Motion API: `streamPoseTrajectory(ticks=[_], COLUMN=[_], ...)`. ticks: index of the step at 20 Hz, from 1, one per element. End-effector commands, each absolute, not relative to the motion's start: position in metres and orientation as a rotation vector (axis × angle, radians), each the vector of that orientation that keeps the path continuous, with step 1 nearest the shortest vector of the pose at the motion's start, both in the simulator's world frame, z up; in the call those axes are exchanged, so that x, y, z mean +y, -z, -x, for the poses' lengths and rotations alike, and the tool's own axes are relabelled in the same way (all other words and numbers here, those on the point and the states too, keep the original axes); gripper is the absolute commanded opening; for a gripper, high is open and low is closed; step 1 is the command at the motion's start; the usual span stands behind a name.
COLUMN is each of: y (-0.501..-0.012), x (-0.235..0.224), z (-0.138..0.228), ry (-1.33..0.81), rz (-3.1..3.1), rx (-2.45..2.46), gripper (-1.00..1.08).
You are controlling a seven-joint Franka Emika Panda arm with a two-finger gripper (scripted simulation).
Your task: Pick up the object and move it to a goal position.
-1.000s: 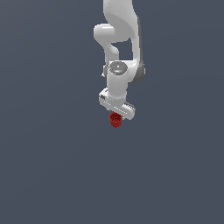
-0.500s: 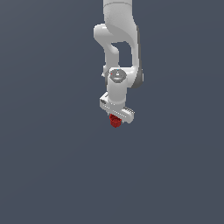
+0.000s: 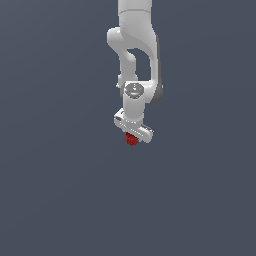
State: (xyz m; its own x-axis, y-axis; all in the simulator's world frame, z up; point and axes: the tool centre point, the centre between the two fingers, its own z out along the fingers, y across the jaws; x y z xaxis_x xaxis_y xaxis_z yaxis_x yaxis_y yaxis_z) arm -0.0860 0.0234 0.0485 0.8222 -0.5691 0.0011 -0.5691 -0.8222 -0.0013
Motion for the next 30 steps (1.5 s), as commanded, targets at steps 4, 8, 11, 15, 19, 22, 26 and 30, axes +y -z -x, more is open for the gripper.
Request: streamPoseTrajectory(ticks=[4, 8, 11, 15, 19, 22, 26, 30], y=[-0.047, -0.049, -0.051, -0.059, -0.072, -0.085, -0.102, -0.117], x=[0.023, 0.023, 0.018, 0.001, -0.028, -0.055, -0.093, -0.125], z=[0.086, 0.086, 0.084, 0.077, 0.067, 0.056, 0.041, 0.027], ry=[0.0, 0.003, 0.003, 0.003, 0.002, 0.002, 0.002, 0.001], rz=[2.998, 2.997, 2.997, 2.997, 2.997, 2.997, 2.998, 2.998], rx=[0.938, 0.937, 0.937, 0.937, 0.937, 0.937, 0.937, 0.937], gripper=[-1.0, -1.0, -1.0, -1.0, -1.0, -1.0, -1.0, -1.0])
